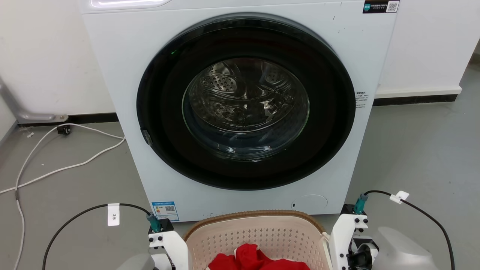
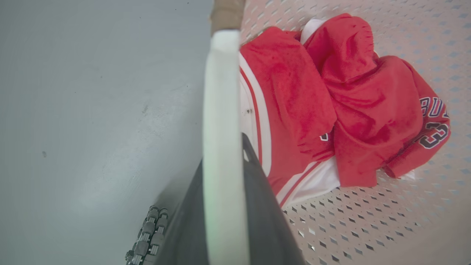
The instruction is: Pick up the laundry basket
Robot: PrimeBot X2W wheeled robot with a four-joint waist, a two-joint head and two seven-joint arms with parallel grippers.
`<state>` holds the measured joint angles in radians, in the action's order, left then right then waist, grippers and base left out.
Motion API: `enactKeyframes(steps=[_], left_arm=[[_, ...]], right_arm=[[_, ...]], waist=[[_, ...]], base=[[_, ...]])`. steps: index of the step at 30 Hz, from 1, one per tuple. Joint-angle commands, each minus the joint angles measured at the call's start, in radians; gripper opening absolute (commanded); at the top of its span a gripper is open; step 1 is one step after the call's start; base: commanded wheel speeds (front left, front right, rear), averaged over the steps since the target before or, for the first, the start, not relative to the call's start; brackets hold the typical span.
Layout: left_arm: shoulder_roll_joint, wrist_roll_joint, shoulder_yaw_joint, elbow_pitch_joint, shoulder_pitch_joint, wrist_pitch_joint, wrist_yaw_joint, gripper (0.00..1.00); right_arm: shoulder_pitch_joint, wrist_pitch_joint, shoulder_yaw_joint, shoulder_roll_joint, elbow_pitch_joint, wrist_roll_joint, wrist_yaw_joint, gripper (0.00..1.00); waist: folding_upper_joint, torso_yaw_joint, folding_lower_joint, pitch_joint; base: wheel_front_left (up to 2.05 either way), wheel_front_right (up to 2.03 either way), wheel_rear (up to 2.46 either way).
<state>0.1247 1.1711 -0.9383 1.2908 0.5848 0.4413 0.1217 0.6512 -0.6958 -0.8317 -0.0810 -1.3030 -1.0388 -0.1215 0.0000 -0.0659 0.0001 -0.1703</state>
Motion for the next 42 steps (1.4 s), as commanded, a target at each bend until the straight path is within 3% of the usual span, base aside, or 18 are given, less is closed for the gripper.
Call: enactKeyframes(steps=[1,42], left_arm=[[-0.056,0.012,-0.003,-0.026,-0.007,-0.001,0.016,0.0],[-0.056,0.044,-0.027,-0.032,-0.019,-0.001,0.017,0.0]], right_arm=[[0.016,0.001,0.004,0.057,0.026,-0.022,-0.017,0.0],[-0.003,-0.001,0.023,0.058,0.027,-0.017,-0.017,0.0]], waist=[[0.0,0.001,-0.0001,0.0],[0.0,0.004,-0.0001,0.003]], base=[[0.0,0.0,0.0],[0.0,0.0,0.0]])
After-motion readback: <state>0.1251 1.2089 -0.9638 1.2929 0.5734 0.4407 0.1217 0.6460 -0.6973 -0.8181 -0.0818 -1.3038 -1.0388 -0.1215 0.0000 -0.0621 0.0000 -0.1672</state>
